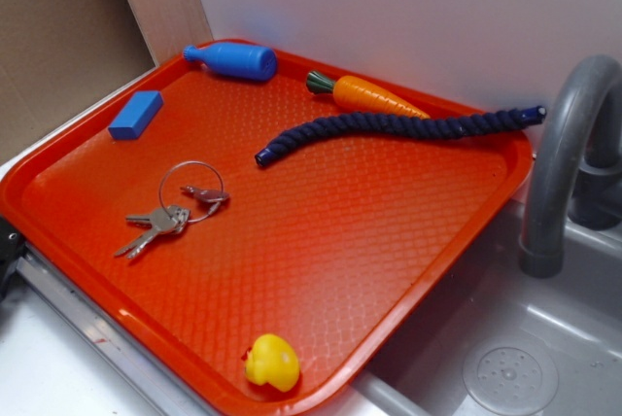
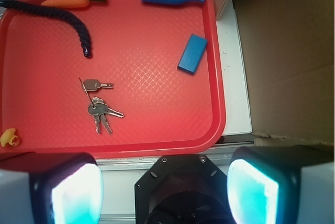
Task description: Grab the yellow duck.
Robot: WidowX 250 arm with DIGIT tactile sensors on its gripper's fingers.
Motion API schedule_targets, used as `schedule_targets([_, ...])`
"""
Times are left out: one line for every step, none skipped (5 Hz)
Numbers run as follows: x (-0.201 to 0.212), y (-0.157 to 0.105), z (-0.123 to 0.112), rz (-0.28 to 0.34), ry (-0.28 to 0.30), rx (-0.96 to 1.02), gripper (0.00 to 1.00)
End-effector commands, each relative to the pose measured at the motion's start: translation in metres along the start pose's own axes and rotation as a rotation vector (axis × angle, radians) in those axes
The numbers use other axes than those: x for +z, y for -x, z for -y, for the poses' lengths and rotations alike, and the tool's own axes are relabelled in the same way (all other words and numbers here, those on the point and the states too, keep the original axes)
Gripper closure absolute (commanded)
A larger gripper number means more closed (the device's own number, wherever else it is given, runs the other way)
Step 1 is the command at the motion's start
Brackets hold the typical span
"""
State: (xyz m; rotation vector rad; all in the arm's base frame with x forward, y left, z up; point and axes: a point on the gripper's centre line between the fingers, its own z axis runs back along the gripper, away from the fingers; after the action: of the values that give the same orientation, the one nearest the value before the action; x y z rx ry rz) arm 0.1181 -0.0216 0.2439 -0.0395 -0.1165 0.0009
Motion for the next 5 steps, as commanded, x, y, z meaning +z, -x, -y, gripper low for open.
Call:
schedule_targets([0.0,0.0,0.0,0.0,0.0,0.0,0.0])
schedule_targets([-0.024,-0.018,0.049,0.024,-0.027,-0.208,0.0])
schedule_targets([-0.043,-0.021,0.102,0.021,0.02,-0.45,0.0])
schedule_targets([-0.067,-0.009,0.15,0.019,0.04,-0.699,0.0])
schedule_targets([-0.083,0.001,0.195,0.062,0.095,-0.945,0.0])
